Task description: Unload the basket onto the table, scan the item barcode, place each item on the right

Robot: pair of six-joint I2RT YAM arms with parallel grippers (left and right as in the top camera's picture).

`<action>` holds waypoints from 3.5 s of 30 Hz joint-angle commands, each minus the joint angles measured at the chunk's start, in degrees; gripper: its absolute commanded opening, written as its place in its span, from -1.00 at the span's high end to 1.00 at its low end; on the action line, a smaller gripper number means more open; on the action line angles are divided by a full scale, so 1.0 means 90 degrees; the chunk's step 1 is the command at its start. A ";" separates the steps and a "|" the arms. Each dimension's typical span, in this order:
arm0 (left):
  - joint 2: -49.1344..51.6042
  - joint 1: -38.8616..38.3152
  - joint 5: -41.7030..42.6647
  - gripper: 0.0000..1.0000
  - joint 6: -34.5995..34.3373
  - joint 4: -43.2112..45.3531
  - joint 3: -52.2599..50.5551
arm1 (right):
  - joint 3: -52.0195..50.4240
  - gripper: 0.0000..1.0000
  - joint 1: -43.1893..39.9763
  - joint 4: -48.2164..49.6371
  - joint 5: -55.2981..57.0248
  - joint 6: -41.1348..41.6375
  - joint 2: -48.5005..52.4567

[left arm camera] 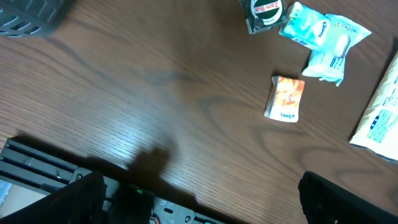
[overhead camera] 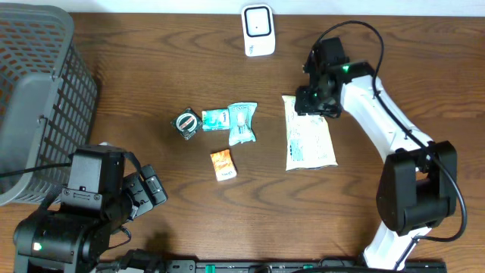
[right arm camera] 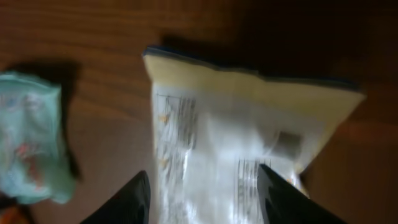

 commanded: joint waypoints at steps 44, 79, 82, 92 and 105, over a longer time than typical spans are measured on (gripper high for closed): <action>-0.0005 -0.0002 -0.0036 -0.95 -0.0029 -0.0012 -0.0005 | -0.0957 0.30 0.0223 -0.0631 0.0202 0.0340 -0.0044; -0.0005 -0.0002 -0.0036 -0.95 -0.0029 -0.0012 -0.0005 | -0.1819 -0.99 -0.1851 -0.0083 -0.3147 -0.1387 -0.0197; -0.0005 -0.0002 -0.0036 -0.95 -0.0032 -0.0012 -0.0005 | -0.2176 -0.99 -0.1792 0.0313 -0.3347 -0.1379 -0.0197; -0.0005 -0.0002 -0.0039 -0.96 -0.0029 -0.0012 -0.0005 | -0.2854 0.32 -0.1593 0.1129 -0.3334 -0.0901 -0.0197; -0.0005 -0.0002 -0.0036 -0.95 -0.0032 -0.0012 -0.0005 | -0.2368 0.98 -0.1690 0.0644 -0.4323 -0.1562 -0.0245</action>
